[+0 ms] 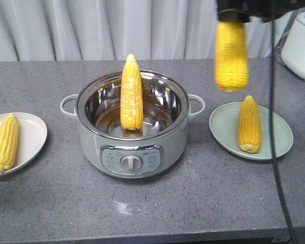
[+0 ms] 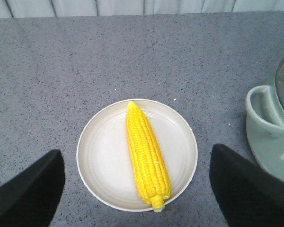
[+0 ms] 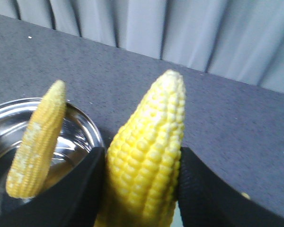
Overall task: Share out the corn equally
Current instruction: 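Grasp a corn cob with the right gripper and lift it out, then reach the left gripper into the pot to the last cob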
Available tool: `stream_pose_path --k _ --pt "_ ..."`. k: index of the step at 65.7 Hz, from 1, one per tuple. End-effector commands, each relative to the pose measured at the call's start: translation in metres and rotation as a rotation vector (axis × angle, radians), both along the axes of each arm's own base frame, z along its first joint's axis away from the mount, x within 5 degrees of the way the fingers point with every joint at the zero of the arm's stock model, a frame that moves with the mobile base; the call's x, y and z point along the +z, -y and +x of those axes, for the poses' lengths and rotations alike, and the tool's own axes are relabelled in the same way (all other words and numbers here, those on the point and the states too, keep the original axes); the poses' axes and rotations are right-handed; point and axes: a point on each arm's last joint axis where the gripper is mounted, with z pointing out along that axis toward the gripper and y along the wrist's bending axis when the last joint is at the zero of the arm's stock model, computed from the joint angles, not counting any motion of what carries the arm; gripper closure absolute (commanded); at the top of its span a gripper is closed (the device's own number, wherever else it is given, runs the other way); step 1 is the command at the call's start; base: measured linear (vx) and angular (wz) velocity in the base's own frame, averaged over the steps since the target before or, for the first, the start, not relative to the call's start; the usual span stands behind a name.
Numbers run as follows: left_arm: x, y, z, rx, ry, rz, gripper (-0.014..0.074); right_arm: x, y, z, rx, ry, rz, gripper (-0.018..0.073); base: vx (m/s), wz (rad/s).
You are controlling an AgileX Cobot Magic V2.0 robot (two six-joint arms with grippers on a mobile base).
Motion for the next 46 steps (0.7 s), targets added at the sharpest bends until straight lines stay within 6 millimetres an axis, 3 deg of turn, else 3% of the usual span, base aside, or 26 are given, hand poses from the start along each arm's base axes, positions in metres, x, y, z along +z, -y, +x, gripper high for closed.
stream_pose_path --k 1,15,24,34,46 --pt "0.014 0.001 0.000 -0.005 0.092 -0.007 0.0010 0.033 0.023 -0.027 -0.083 0.113 -0.008 0.0452 0.00 0.00" --pt "0.014 0.002 0.000 -0.008 0.092 -0.017 0.0010 0.035 0.053 -0.062 -0.188 0.137 -0.032 0.0444 0.00 0.00" --pt "0.014 0.006 0.001 -0.047 0.091 -0.051 0.0010 0.035 0.059 -0.076 -0.212 0.150 -0.028 0.0444 0.00 0.00" --pt "0.012 0.018 0.005 -0.163 0.081 -0.104 0.0010 0.035 0.059 -0.077 -0.211 0.150 -0.026 0.0443 0.00 0.00" --pt "0.002 0.033 0.026 -0.294 0.030 -0.203 0.0010 0.035 0.059 -0.077 -0.211 0.148 -0.020 0.0443 0.00 0.00"
